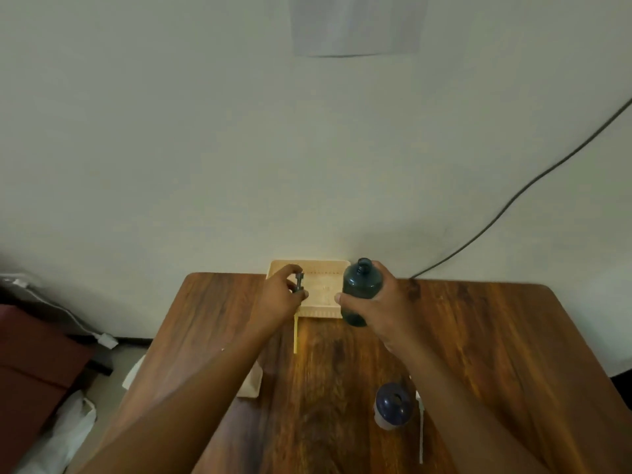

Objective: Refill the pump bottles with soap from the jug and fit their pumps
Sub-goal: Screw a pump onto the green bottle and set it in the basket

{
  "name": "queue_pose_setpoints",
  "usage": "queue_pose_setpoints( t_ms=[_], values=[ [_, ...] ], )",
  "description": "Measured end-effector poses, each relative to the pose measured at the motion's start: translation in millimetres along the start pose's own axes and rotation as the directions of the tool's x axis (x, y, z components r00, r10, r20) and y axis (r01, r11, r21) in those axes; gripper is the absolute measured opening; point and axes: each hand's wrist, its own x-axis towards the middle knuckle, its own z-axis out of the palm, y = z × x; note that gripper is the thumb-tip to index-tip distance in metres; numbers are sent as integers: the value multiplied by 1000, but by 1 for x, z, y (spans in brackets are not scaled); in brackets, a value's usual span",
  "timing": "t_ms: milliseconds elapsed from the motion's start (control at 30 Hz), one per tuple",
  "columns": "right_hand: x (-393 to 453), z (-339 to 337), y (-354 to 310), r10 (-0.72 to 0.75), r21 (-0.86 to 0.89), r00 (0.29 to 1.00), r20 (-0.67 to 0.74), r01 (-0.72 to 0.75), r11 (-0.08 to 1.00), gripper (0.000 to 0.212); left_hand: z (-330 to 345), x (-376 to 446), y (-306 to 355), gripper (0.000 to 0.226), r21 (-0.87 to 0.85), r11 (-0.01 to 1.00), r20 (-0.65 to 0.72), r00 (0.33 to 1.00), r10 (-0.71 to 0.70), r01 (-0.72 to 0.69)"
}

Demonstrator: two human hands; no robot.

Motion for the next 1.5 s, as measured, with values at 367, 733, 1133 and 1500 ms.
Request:
queue_pose_setpoints(
  t_ms=[367, 733, 1133, 1500],
  values=[
    [8, 13, -128, -214, 35, 977, -21, 215, 976, 59, -194, -20, 189, 43, -192, 877, -267, 883, 386, -441],
    [-8, 15, -197, -281, 1, 960, 1, 281, 960, 58, -283, -81, 322, 48, -205, 695, -332, 717, 613, -689],
    [-17, 9, -225, -336, -17, 942, 6, 336, 942, 59, -263, -98, 325, 49, -186, 699, -328, 714, 618, -690],
    [-15, 3, -225, -323, 12, 946, 10, 323, 946, 53, -285, -99, 342, 49, -214, 638, -414, 660, 627, -740]
  ],
)
